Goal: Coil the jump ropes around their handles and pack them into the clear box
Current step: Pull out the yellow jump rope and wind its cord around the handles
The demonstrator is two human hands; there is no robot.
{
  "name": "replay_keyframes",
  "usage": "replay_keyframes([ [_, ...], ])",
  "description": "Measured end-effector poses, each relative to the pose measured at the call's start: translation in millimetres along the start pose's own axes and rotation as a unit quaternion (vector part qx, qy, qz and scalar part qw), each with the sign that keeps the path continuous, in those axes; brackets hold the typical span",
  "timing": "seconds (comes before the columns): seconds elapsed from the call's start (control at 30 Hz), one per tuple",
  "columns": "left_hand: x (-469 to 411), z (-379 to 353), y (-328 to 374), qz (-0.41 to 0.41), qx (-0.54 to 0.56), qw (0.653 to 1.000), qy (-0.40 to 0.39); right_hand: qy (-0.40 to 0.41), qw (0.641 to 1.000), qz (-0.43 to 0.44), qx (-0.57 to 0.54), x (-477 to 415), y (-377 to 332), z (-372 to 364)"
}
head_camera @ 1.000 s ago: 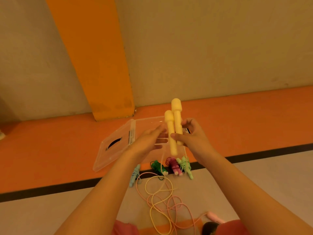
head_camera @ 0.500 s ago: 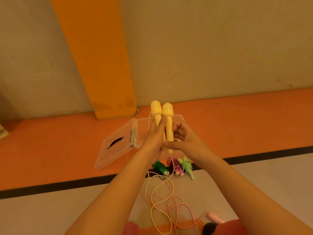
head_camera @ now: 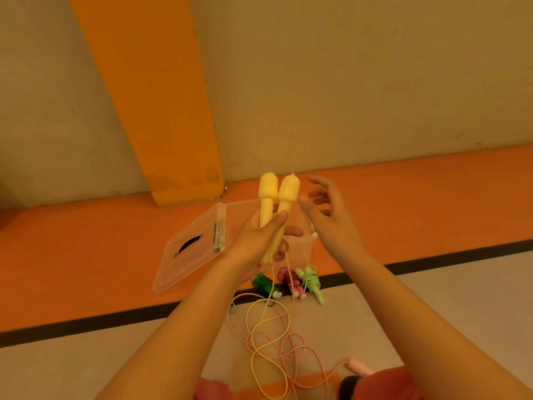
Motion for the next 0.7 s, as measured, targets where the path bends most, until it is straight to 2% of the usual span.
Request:
replay_keyframes([
  [0.1,3,-8,-5,0.024,-0.004,0.998,-0.053,-0.044,0.996,-0.039,-0.068,1,2,1],
  [0.23,7,-17,-9,0.027,-0.073,0.988,-0.131,-0.023,0.976,-0.104,-0.188,1,-3,1],
  [0.37,6,-18,-10,0.028,-0.093,0.986,-0.135,-0.077,0.963,-0.149,-0.213,1,-7,4],
  [0.57,6,-21,-7,0.056,-0.086,0.986,-0.13,-0.01,0.979,-0.131,-0.157,-3,-11,2],
  [0.7,8,-16,-2,0.038,-0.101,0.988,-0.113,0.055,0.964,-0.149,-0.214,-10,-6,9],
])
Point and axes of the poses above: each hand's wrist, its own x-axis away from the middle knuckle, its own z-axis out of the back of the hand, y = z × x, the point moved 1 cm from there along -x, towards the middle knuckle, and after that the axes turned 14 degrees about z, right-handed, at the moved point
